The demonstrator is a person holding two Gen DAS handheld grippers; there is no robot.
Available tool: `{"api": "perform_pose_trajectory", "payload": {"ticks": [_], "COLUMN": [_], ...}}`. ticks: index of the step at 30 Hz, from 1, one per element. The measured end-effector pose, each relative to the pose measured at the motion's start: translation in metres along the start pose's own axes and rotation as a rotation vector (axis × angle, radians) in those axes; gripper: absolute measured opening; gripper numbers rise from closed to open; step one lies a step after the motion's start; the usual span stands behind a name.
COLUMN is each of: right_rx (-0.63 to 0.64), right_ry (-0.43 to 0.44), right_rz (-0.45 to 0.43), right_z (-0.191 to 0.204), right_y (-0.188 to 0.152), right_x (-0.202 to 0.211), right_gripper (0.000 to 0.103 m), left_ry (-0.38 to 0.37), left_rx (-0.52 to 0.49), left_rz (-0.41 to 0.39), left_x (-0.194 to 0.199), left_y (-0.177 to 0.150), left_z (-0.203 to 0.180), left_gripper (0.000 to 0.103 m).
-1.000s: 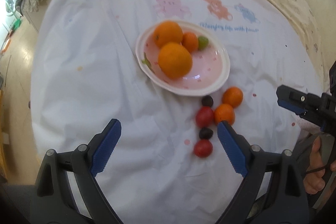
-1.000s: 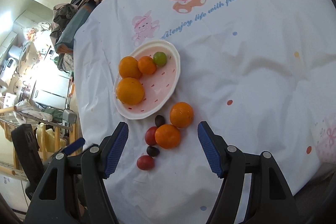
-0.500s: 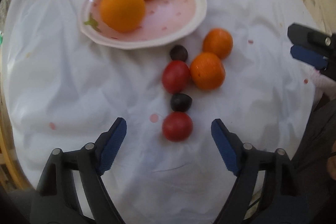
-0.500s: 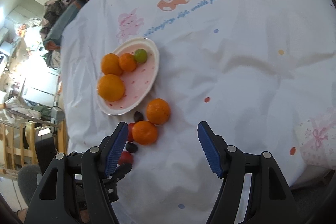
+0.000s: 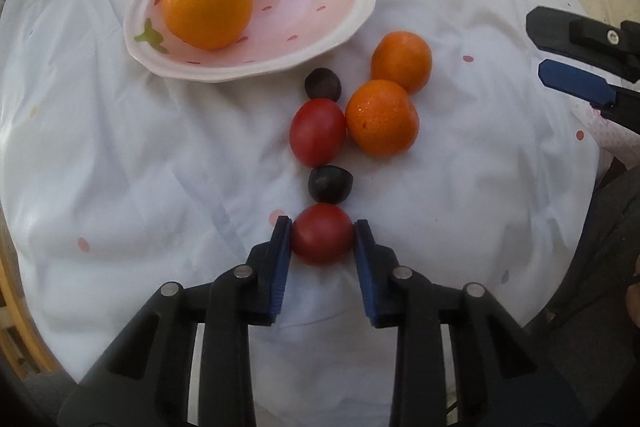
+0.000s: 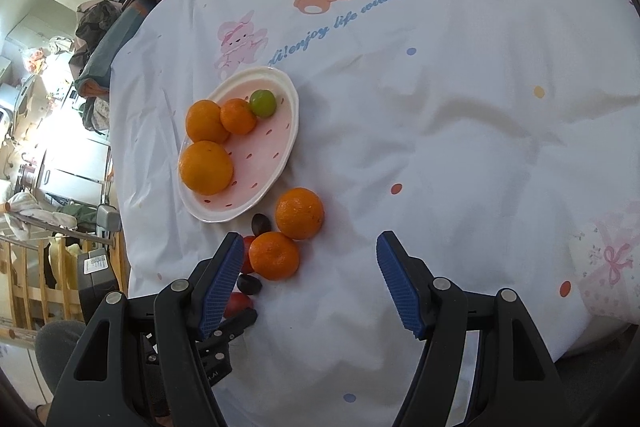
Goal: Organize fruits
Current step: 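Close the left tool around a red cherry tomato, then lift the red tomato with the left tool while the right tool grasps a mandarin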
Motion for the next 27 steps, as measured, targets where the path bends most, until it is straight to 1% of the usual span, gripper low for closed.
{"api": "perform_pose_trajectory", "payload": {"ticks": [5,8,11,13,15,17,19,21,23,27], "right_rx": [-0.001,-0.004,0.002,0.008,0.02,0.017,-0.006,-0.043,-0.065,-0.085], "right_ry": [0.0,0.003,-0.003,-0.009,-0.02,-0.012,0.013,0.041,0.067,0.09], "right_rz": [0.002,0.001,0.009,0.016,0.03,0.045,0.07,0.105,0.144,0.221], "right_z": [0.001,0.002,0.004,0.006,0.009,0.01,0.008,0.005,0.005,0.009], "right_y": [0.0,0.0,-0.001,-0.002,-0.003,-0.003,-0.002,0.0,0.003,0.008], "right_x": [-0.001,-0.002,-0.005,-0.007,-0.011,-0.015,-0.02,-0.029,-0.04,-0.066], "right_gripper": [0.071,0.071,0.071,0.071,0.071,0.071,0.071,0.071,0.071,0.071], "left_ry": [-0.037,-0.049,-0.046,-0.037,-0.034,-0.021,-0.01,-0.033,-0.041,-0.048], "left_rx": [0.015,0.034,0.079,0.131,0.171,0.198,0.222,0.256,0.275,0.288], "left_rz": [-0.028,-0.069,-0.132,-0.167,-0.179,-0.194,-0.203,-0.201,-0.2,-0.2], "left_x": [0.017,0.036,0.054,0.064,0.068,0.074,0.071,0.072,0.071,0.072], "left_y": [-0.005,-0.009,-0.008,-0.007,-0.003,-0.002,0.001,0.001,0.001,0.002], "left_z": [0.006,0.014,0.027,0.04,0.051,0.06,0.065,0.072,0.078,0.08], "left_gripper": [0.027,0.027,0.027,0.027,0.027,0.027,0.027,0.027,0.027,0.027]}}
Point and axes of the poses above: each gripper's, at about its wrist camera, not at the fingertips, and x roughly against the way its jaws point, z to its left, y to its top, the point moved 3 cm from there along -x, roughly the way its jaws point, and after that the axes turned 10 degrees about z, right-handed, at the moved point
